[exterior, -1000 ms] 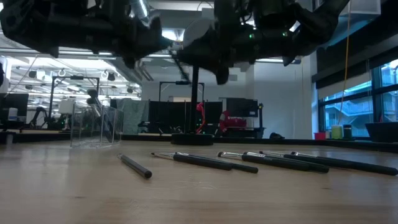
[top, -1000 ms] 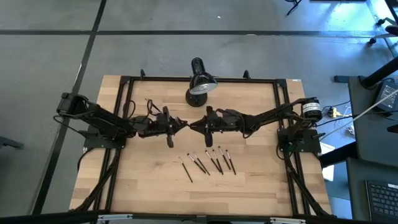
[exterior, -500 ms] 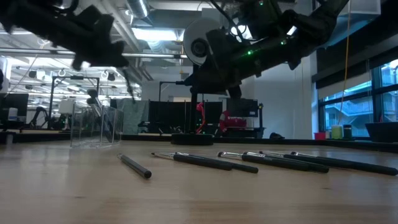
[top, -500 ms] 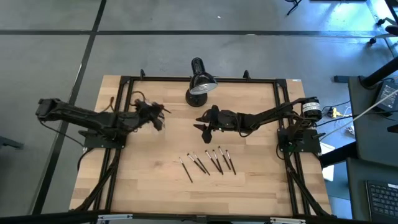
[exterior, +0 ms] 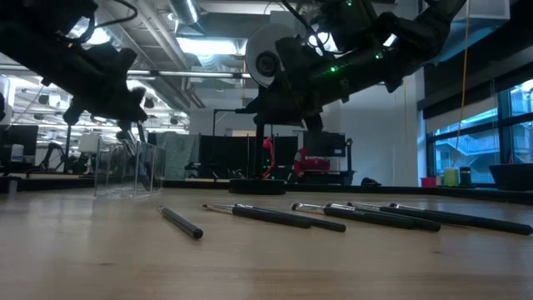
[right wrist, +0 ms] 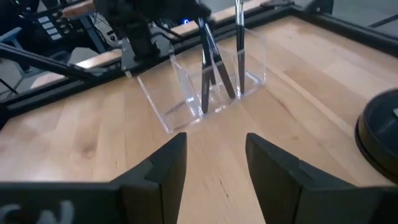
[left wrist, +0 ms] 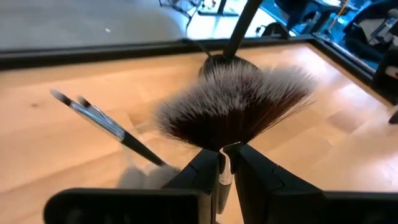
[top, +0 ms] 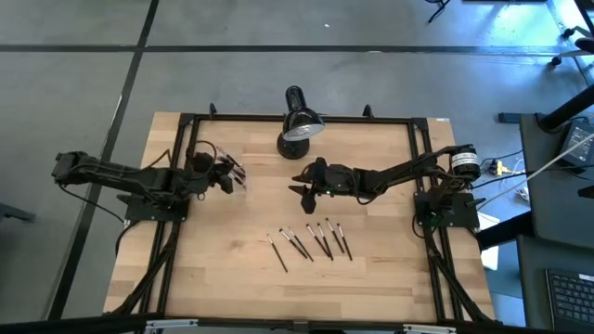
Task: Sort items
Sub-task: Put the highlighter brush into the transparent organizer, then put the medium angled shader brush into the transparent organizer
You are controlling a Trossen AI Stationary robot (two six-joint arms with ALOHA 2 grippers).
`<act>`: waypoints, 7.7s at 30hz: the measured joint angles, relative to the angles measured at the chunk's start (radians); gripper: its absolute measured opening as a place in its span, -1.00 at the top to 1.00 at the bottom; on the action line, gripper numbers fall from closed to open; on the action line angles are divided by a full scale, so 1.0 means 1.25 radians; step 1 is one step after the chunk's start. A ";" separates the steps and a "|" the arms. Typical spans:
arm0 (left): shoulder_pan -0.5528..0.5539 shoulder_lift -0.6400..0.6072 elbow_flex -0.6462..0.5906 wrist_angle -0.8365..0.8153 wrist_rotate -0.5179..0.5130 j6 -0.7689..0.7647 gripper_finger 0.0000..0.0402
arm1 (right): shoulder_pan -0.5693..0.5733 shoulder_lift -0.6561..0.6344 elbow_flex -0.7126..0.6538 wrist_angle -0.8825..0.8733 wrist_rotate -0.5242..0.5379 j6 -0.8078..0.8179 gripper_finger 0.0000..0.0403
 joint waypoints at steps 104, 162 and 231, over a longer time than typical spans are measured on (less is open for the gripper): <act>-0.206 0.057 0.189 -0.176 -0.126 0.190 0.10 | 0.324 0.178 0.464 -1.303 0.021 0.433 0.60; -0.206 -0.020 0.189 -0.288 -0.134 0.076 0.10 | 0.340 -0.085 0.127 -1.074 0.054 0.733 0.63; -0.206 -0.019 0.189 -0.294 -0.159 0.091 0.10 | 0.124 0.195 0.334 -0.045 0.053 -0.213 0.85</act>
